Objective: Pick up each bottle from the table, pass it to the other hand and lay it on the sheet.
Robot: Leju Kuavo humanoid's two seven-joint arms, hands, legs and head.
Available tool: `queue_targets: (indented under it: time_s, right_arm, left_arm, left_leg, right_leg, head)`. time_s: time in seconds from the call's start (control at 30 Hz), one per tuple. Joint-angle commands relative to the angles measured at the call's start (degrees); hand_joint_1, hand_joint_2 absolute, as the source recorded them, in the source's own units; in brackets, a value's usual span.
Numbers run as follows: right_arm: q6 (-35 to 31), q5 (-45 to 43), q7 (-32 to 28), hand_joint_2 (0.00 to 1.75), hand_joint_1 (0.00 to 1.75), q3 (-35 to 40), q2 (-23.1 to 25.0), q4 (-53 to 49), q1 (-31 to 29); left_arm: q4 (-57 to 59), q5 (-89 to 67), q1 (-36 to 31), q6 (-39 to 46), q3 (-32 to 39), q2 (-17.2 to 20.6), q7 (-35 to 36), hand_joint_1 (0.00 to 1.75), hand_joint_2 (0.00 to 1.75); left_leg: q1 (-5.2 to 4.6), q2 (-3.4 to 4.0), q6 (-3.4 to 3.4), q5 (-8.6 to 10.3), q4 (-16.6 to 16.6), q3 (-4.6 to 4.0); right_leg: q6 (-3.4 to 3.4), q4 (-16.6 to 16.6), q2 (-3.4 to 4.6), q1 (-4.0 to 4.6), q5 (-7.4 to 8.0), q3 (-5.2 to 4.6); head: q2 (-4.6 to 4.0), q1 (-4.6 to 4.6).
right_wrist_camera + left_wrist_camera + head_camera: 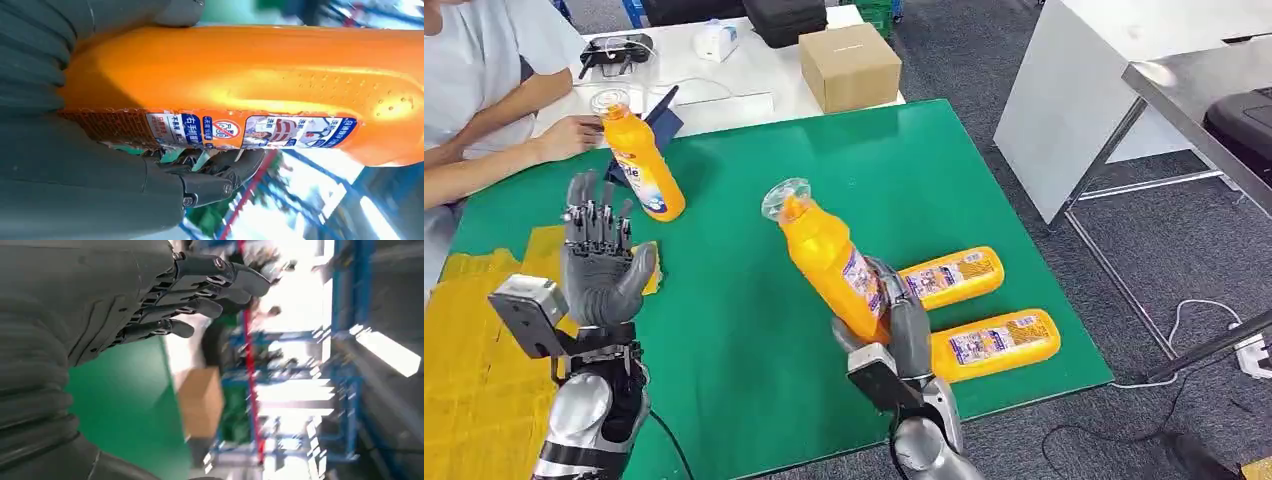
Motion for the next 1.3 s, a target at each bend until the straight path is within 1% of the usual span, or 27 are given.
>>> queue_targets:
  time_s: [0.03,0.07,0.1,0.13,0.23,0.27,0.3,0.37,0.4,0.43,0.47,0.5,0.57,0.6,0.63,0.67,0.7,0.77,0.8,0.83,0.87,0.97,1.0,1.03,1.07,1.13,1.3]
  right_arm:
    - [-2.5,-1.4,-2.6,1.75,1.75,-2.6,-0.9,-7.0,1.9]
    - [-3.0,-1.2,-3.0,1.75,1.75,-2.6,-0.8,-7.1,2.0]
    - [-3.7,-0.8,-3.6,1.75,1.75,-2.6,-0.8,-7.3,2.0]
    - [-4.1,-0.8,-3.8,1.75,1.75,-2.4,-1.0,-7.6,2.0]
    - [-4.5,-0.6,-4.0,1.75,1.75,-2.1,-1.3,-8.1,1.8]
    - [-4.7,-0.3,-4.4,1.75,1.75,-1.8,-1.4,-8.1,1.6]
    - [-4.7,-0.3,-4.5,1.75,1.75,-1.6,-1.4,-8.0,1.3]
    - [-3.8,0.9,-5.0,1.75,1.75,-0.2,-2.2,-6.7,0.0]
    - [-3.7,1.1,-4.9,1.75,1.75,-0.1,-2.2,-6.3,-0.4]
    - [-2.8,1.5,-4.5,1.75,1.75,0.2,-2.4,-5.2,-1.3]
    - [-2.7,1.6,-4.5,1.75,1.75,0.3,-2.4,-4.9,-1.7]
    - [-2.7,2.6,-4.0,1.75,1.75,-0.2,-2.6,-4.1,-2.5]
    - [-2.9,3.5,-3.5,1.75,1.75,-1.0,-3.1,-3.5,-3.0]
    - [-2.8,3.6,-3.3,1.75,1.75,-1.7,-3.2,-3.3,-3.2]
    - [-2.8,3.6,-3.3,1.75,1.75,-1.9,-3.3,-3.3,-3.2]
    - [-2.8,3.6,-3.3,1.75,1.75,-2.0,-3.5,-3.3,-3.2]
    - [-2.8,3.6,-3.3,1.75,1.75,-2.0,-3.5,-3.3,-3.2]
    - [-2.8,3.6,-3.3,1.75,1.75,-2.0,-3.5,-3.3,-3.2]
    - [-2.8,3.6,-3.3,1.75,1.75,-2.0,-3.5,-3.3,-3.2]
    - [-2.8,4.0,-3.2,1.75,1.75,-2.3,-3.4,-3.5,-3.0]
    - [-2.8,4.0,-3.1,1.75,1.75,-2.8,-3.5,-3.7,-3.0]
    - [-1.9,4.6,-2.6,1.75,1.75,-4.7,-4.0,-4.2,-3.3]
    - [-1.6,4.6,-2.3,1.75,1.75,-5.3,-4.1,-4.1,-3.6]
    - [-1.0,4.4,-2.1,1.75,1.75,-5.7,-3.9,-3.8,-3.8]
    - [0.0,4.8,-2.3,1.75,1.75,-5.6,-3.6,-3.3,-4.2]
    - [1.3,5.5,-2.6,1.75,1.75,-4.0,-3.0,-2.5,-4.6]
    - [1.1,6.3,-2.6,1.75,1.75,-2.8,-2.2,-2.0,-4.3]
  left_arm:
    - [14.4,-1.0,-5.8,-7.4,-5.4,3.9,5.1,0.00,1.75]
    - [14.5,-1.0,-5.8,-7.6,-5.6,4.0,5.2,0.00,1.75]
    - [14.6,-0.9,-5.8,-8.1,-5.8,4.1,5.5,0.00,1.75]
    - [14.7,-0.6,-5.8,-8.8,-6.0,4.2,6.0,0.00,1.75]
    - [15.0,0.8,-6.1,-11.8,-7.1,4.7,6.9,0.00,1.75]
    - [15.3,1.3,-6.5,-13.8,-8.1,5.2,7.1,0.00,1.75]
    - [15.5,1.7,-6.7,-15.2,-8.7,5.4,7.2,0.00,1.75]
    - [15.8,1.2,-7.8,-19.4,-11.5,6.6,6.4,0.00,1.75]
    - [15.8,1.0,-8.0,-19.8,-11.9,6.6,6.2,0.00,1.75]
    - [15.5,1.0,-8.4,-22.3,-13.4,7.2,5.1,0.00,1.75]
    - [15.2,0.8,-8.4,-22.8,-13.8,7.4,4.7,0.00,1.75]
    - [13.9,0.5,-8.0,-23.7,-14.4,7.3,3.5,0.00,1.75]
    - [12.5,0.6,-7.4,-24.2,-14.8,7.4,3.3,0.00,1.75]
    - [11.3,1.2,-6.9,-24.7,-14.6,7.5,2.9,0.00,1.75]
    - [11.2,1.2,-6.9,-24.7,-14.6,7.5,2.9,0.00,1.75]
    - [11.2,1.2,-6.8,-24.7,-14.6,7.6,2.9,0.00,1.75]
    - [11.2,1.2,-6.8,-24.7,-14.6,7.6,2.9,0.00,1.75]
    - [11.2,1.2,-6.8,-24.7,-14.6,7.6,2.9,0.00,1.75]
    - [11.2,1.2,-6.8,-24.7,-14.6,7.6,2.9,0.00,1.75]
    - [11.1,2.5,-6.6,-25.5,-14.0,7.6,2.6,0.00,1.75]
    - [10.9,3.1,-6.3,-25.8,-13.5,7.7,2.5,0.00,1.75]
    - [9.4,6.0,-4.7,-27.8,-12.0,7.9,1.9,0.00,1.75]
    - [8.9,6.1,-4.3,-28.0,-11.8,7.8,1.8,0.00,1.75]
    - [8.5,6.1,-4.1,-28.1,-11.7,7.7,1.8,0.00,1.75]
    - [8.3,6.1,-4.1,-28.2,-12.0,7.4,1.8,0.00,1.75]
    - [8.4,6.0,-4.6,-28.5,-12.6,7.1,1.9,0.00,1.75]
    - [8.7,5.9,-5.0,-28.5,-12.9,6.9,2.0,0.00,1.75]
  left_leg:
    - [0.09,-0.47,-0.09,-0.06,0.0,0.25]
    - [0.13,-0.50,-0.12,-0.12,0.0,0.35]
    - [0.09,-0.32,-0.09,-0.08,0.0,0.25]
    - [0.13,-0.35,-0.11,-0.13,0.0,0.30]
    - [0.07,-0.30,-0.09,-0.08,0.0,0.20]
    - [0.14,-0.40,-0.13,-0.16,0.0,0.30]
    - [0.09,-0.30,-0.10,-0.09,0.0,0.22]
    - [0.08,-0.30,-0.09,-0.08,0.0,0.22]
    - [0.04,-0.22,-0.07,-0.04,0.0,0.13]
    - [0.09,-0.31,-0.09,-0.08,0.0,0.19]
    - [0.13,-0.35,-0.11,-0.13,0.1,0.27]
    - [0.05,-0.17,-0.06,-0.04,0.0,0.11]
    - [0.15,-0.28,-0.10,-0.16,0.1,0.26]
    - [0.08,-0.21,-0.07,-0.08,0.0,0.16]
    - [0.14,-0.27,-0.10,-0.15,0.1,0.25]
    - [0.08,-0.16,-0.07,-0.06,0.0,0.11]
    - [0.14,-0.31,-0.11,-0.15,0.1,0.26]
    - [0.05,-0.18,-0.06,-0.05,0.0,0.11]
    - [0.13,-0.28,-0.11,-0.14,0.0,0.25]
    - [0.05,-0.17,-0.06,-0.06,0.0,0.11]
    - [0.12,-0.26,-0.11,-0.15,0.0,0.25]
    - [0.05,-0.12,-0.06,-0.06,0.0,0.10]
    - [0.13,-0.20,-0.10,-0.16,0.1,0.25]
    - [0.03,-0.09,-0.05,-0.05,0.0,0.07]
    - [0.09,-0.17,-0.08,-0.14,0.0,0.22]
    - [0.09,-0.15,-0.08,-0.11,0.0,0.14]
    - [0.16,-0.29,-0.14,-0.19,0.1,0.28]
  right_leg:
    - [-0.15,0.0,0.02,0.02,-0.11,0.32]
    - [-0.19,0.0,0.14,0.03,-0.14,0.42]
    - [-0.12,0.0,0.13,0.02,-0.08,0.30]
    - [-0.16,0.0,0.18,0.05,-0.12,0.36]
    - [-0.11,0.0,0.09,0.02,-0.09,0.24]
    - [-0.17,0.0,0.14,0.06,-0.16,0.37]
    - [-0.12,0.0,0.11,0.03,-0.10,0.27]
    - [-0.12,0.0,0.11,0.03,-0.09,0.26]
    - [-0.08,0.0,0.08,0.01,-0.04,0.16]
    - [-0.11,0.0,0.10,0.04,-0.08,0.24]
    - [-0.15,0.0,0.17,0.05,-0.12,0.34]
    - [-0.08,0.0,0.14,0.02,-0.02,0.14]
    - [-0.16,0.0,0.29,0.07,-0.10,0.33]
    - [-0.10,0.0,0.21,0.03,-0.04,0.22]
    - [-0.14,0.0,0.28,0.06,-0.10,0.33]
    - [-0.08,0.0,0.18,0.04,-0.02,0.17]
    - [-0.15,0.0,0.24,0.06,-0.10,0.34]
    - [-0.07,0.0,0.14,0.02,-0.03,0.17]
    - [-0.14,0.0,0.22,0.06,-0.10,0.33]
    - [-0.07,0.0,0.15,0.02,-0.03,0.17]
    - [-0.14,0.0,0.24,0.06,-0.11,0.32]
    - [-0.07,0.0,0.20,0.02,-0.02,0.15]
    - [-0.13,0.0,0.30,0.06,-0.10,0.31]
    - [-0.06,0.0,0.20,0.00,-0.01,0.12]
    - [-0.12,0.0,0.31,0.03,-0.08,0.28]
    - [-0.10,0.0,0.28,0.04,-0.05,0.21]
    - [-0.18,0.0,0.32,0.08,-0.14,0.37]
  head:
    - [0.00,0.00]
    - [0.00,0.00]
    - [0.00,0.00]
    - [0.00,0.00]
    - [0.00,0.00]
    - [0.00,0.00]
    - [0.00,0.00]
    - [0.00,0.00]
    - [0.00,0.00]
    - [0.00,0.00]
    - [0.00,0.00]
    - [0.00,0.00]
    - [0.00,0.00]
    - [0.00,0.00]
    - [0.00,0.00]
    - [0.00,0.00]
    - [0.00,0.00]
    - [0.00,0.02]
    - [0.00,0.00]
    - [0.00,0.00]
    - [0.00,0.00]
    - [0.00,0.00]
    - [0.00,0.00]
    - [0.00,0.00]
    - [0.00,0.00]
    - [0.00,0.00]
    - [0.00,0.00]
